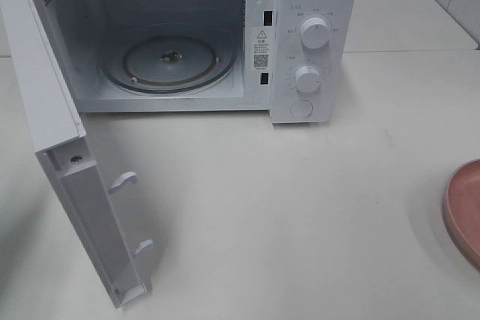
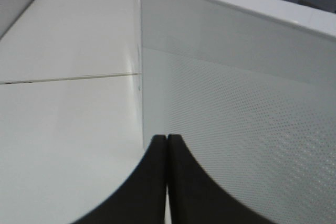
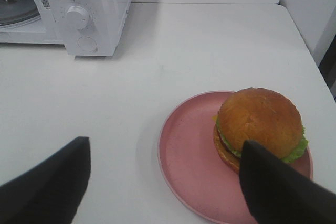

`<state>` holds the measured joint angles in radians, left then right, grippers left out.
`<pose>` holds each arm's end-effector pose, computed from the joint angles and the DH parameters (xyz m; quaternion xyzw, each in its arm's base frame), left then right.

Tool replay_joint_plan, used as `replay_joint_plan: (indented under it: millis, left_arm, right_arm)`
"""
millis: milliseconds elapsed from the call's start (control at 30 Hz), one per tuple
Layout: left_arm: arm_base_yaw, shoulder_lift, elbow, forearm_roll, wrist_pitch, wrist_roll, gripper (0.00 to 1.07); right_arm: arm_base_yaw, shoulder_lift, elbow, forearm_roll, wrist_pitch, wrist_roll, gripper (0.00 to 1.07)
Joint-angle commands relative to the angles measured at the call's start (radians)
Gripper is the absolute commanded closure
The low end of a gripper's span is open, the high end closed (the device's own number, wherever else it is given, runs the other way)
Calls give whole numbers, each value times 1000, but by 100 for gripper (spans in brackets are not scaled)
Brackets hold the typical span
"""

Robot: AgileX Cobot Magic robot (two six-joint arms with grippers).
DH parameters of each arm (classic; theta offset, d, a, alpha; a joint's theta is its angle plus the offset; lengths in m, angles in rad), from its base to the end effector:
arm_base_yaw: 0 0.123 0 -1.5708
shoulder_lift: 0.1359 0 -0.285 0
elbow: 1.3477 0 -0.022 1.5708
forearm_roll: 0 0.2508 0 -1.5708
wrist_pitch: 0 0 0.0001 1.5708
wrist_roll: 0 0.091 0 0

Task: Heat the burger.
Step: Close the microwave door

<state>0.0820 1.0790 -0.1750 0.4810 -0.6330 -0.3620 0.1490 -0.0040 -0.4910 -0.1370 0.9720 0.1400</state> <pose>0.1749 -0.0106 0.2015 0.0675 0.7809 -0.0724 0.6168 0.0001 -0.0104 0.2827 -0.0043 0.8287 0.0123 0.5595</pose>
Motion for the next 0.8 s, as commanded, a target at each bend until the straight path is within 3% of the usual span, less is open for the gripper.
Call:
replay_joint_plan:
  millis: [33, 300, 600, 667, 700, 767, 800]
  left_arm:
    - [-4, 126, -27, 26, -138, -32, 107]
    - [-4, 312, -58, 27, -288, -31, 107]
    - [-8, 380, -92, 34, -311, -9, 107]
    - [-86, 399, -128, 1, -298, 27, 107]
    - [-86, 399, -128, 1, -298, 27, 107]
    - [-162, 428, -150, -110, -296, 99, 107]
    - [-162, 428, -150, -110, -296, 99, 107]
  right_arm:
    - [-7, -27, 3, 1, -8, 6, 31]
    - [-7, -27, 3, 1, -8, 6, 31]
    - [-7, -27, 3, 1, -8, 6, 31]
    - [-7, -27, 3, 1, -8, 6, 31]
    - [-7, -27, 3, 1, -8, 6, 31]
    - [-7, -27, 3, 1, -8, 6, 31]
    - [-7, -27, 3, 1, -8, 6, 31]
